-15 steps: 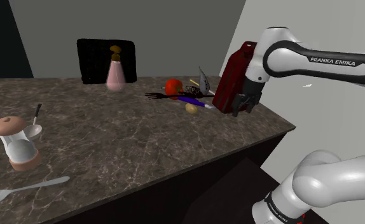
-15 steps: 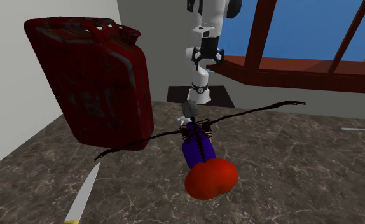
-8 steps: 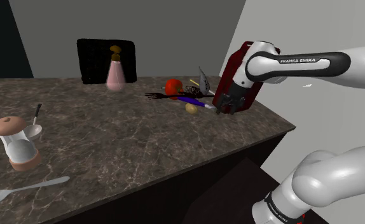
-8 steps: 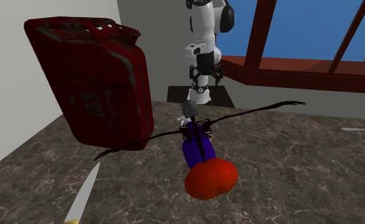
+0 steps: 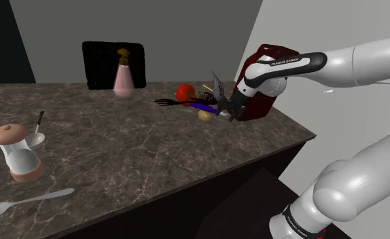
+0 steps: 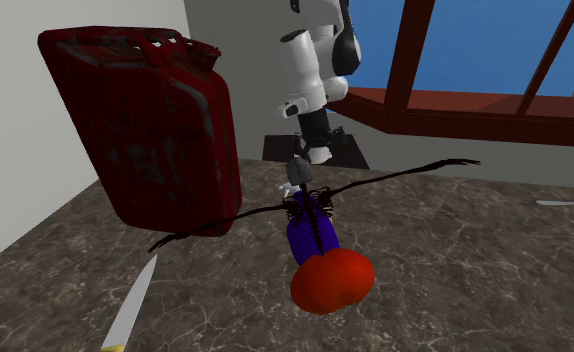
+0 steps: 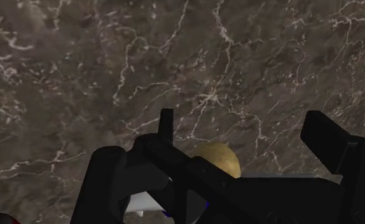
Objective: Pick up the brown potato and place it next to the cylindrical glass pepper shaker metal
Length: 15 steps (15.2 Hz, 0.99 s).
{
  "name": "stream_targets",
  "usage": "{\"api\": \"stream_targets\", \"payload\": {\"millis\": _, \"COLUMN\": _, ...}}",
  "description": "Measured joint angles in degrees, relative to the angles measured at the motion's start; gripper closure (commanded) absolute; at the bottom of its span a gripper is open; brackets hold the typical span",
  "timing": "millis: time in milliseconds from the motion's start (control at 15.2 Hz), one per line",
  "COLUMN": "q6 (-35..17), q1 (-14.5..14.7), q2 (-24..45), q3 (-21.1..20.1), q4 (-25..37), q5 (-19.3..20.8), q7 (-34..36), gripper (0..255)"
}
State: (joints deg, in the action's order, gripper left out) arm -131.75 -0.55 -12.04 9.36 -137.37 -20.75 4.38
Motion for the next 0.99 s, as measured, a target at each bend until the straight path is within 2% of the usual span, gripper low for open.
{"api": "stream_targets", "payload": {"millis": 198, "q6": -4.5, "q1": 0.7, "q2": 5.8, "q3": 1.7, "q4": 2.4, "q5": -8.0, "q7": -3.9, "gripper": 0}}
{"api": "stream_targets", "payload": {"millis": 528, "q6": -8.0, "q1": 0.2, "q2": 17.1, "q3": 3.0, "q4": 10.1, "q5": -23.5, "q7": -12.1, "gripper": 0}}
{"api": "stream_targets", "payload": {"millis": 660, "q6": -8.9, "q1": 0.0, "q2": 19.5, "q3": 2.6, "q4": 11.6, "q5": -26.8, "q7": -13.7, "gripper": 0}}
{"api": "stream_targets", "payload": {"millis": 990, "q6": -10.9, "q1": 0.3, "q2": 23.2, "q3": 1.5, "q4": 13.1, "q5": -30.3, "q7": -15.7, "gripper": 0}}
